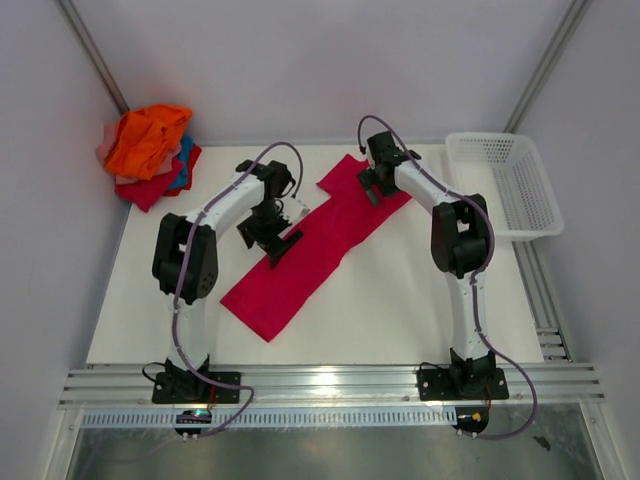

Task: Fold and stack the t-shirts
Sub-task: Rotate the tshirt 90 degrees

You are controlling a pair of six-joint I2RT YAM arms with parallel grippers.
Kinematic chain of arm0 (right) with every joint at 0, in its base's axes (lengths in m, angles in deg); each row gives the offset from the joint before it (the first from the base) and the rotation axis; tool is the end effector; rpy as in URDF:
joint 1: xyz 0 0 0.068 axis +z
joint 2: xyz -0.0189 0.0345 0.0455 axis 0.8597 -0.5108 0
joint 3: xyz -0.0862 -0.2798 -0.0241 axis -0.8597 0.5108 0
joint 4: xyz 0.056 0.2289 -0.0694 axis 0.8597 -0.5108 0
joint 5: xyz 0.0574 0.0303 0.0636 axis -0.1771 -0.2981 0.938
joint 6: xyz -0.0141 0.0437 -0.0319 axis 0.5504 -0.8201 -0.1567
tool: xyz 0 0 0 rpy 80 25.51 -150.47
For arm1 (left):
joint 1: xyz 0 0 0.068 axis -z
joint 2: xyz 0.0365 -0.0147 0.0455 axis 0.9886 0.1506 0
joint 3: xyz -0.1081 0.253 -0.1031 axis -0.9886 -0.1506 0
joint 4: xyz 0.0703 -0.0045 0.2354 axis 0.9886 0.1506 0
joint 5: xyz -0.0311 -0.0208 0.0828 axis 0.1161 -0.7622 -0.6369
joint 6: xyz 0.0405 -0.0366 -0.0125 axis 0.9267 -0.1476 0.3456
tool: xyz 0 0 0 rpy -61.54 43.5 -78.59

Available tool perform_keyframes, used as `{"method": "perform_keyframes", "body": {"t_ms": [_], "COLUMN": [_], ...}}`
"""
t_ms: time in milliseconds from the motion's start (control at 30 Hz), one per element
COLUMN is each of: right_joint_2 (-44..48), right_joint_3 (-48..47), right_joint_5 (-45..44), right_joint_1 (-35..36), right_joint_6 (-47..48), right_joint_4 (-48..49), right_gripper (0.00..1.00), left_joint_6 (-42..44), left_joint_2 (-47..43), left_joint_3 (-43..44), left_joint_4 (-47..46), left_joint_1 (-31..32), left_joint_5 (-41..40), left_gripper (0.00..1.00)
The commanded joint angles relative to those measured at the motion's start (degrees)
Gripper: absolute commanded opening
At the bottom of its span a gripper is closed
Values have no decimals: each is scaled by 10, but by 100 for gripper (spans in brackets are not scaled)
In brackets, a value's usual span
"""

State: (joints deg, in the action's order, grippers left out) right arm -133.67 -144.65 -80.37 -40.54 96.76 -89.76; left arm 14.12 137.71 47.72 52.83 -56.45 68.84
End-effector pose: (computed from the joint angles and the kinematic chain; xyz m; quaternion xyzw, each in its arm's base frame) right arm 0.4691 0.1471 0.2163 -0.2321 0.9237 -0.1338 0.2737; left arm 0.3417 -0.1625 0.2417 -0.3687 -0.9281 0.0466 0.0233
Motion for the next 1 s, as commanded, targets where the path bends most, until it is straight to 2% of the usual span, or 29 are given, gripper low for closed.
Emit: {"method": "perform_keyframes", "body": {"t_ms": [0, 367, 667, 967], "right_joint_2": [-27, -72, -84, -117], "right_joint_3": [-51, -80, -88, -140], "right_joint_5": [-51, -72, -90, -83], "right_joint_1": [0, 1, 0, 0], "right_joint_6": [-11, 21, 34, 42], "right_joint_4": [0, 4, 3, -6], "right_gripper": [99, 99, 99, 99], "left_joint_6": [8, -40, -46, -40], "left_joint_2": [-19, 18, 11, -3], "left_joint_3": [-6, -14, -107, -179], "left_joint_4": [-16, -80, -122, -148], "left_joint_1": [0, 10, 49, 64], "left_joint_5": [-49, -100, -98, -120], "left_gripper": [99, 99, 99, 99]}}
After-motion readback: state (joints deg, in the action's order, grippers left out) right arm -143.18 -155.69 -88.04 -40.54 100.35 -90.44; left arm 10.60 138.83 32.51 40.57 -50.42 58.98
